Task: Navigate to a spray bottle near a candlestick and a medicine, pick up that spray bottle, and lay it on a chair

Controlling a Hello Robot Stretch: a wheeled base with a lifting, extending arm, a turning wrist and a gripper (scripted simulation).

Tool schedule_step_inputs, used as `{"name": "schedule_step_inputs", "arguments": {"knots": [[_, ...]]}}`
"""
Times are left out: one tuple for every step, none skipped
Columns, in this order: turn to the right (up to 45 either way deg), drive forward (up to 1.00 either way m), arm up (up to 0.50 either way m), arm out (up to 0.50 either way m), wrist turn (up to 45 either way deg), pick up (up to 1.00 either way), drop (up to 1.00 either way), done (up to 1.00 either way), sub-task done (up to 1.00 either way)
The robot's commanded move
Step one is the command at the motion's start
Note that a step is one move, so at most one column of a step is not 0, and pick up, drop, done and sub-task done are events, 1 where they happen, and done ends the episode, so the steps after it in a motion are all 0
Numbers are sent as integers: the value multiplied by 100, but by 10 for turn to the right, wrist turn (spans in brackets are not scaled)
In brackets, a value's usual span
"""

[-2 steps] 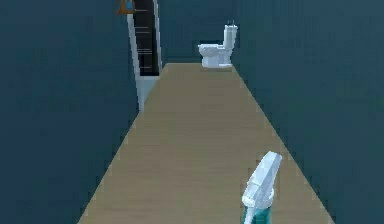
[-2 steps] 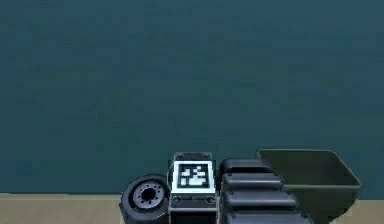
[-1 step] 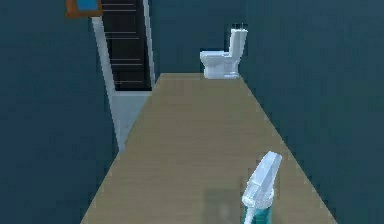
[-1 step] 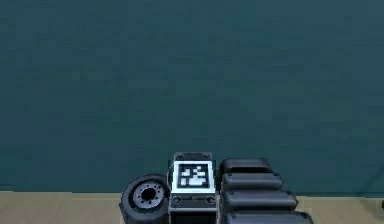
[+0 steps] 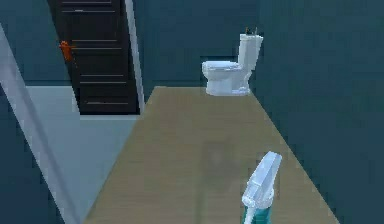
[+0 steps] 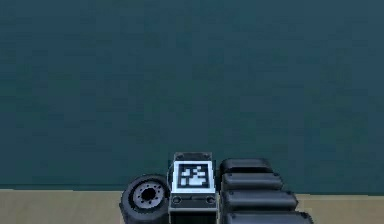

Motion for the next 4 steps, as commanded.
{"name": "schedule_step_inputs", "arguments": {"knots": [[0,95,0,0,0,0,0,0,0],[-450,0,0,0,0,0,0,0,0],[-30,0,0,0,0,0,0,0,0],[0,100,0,0,0,0,0,0,0]]}}
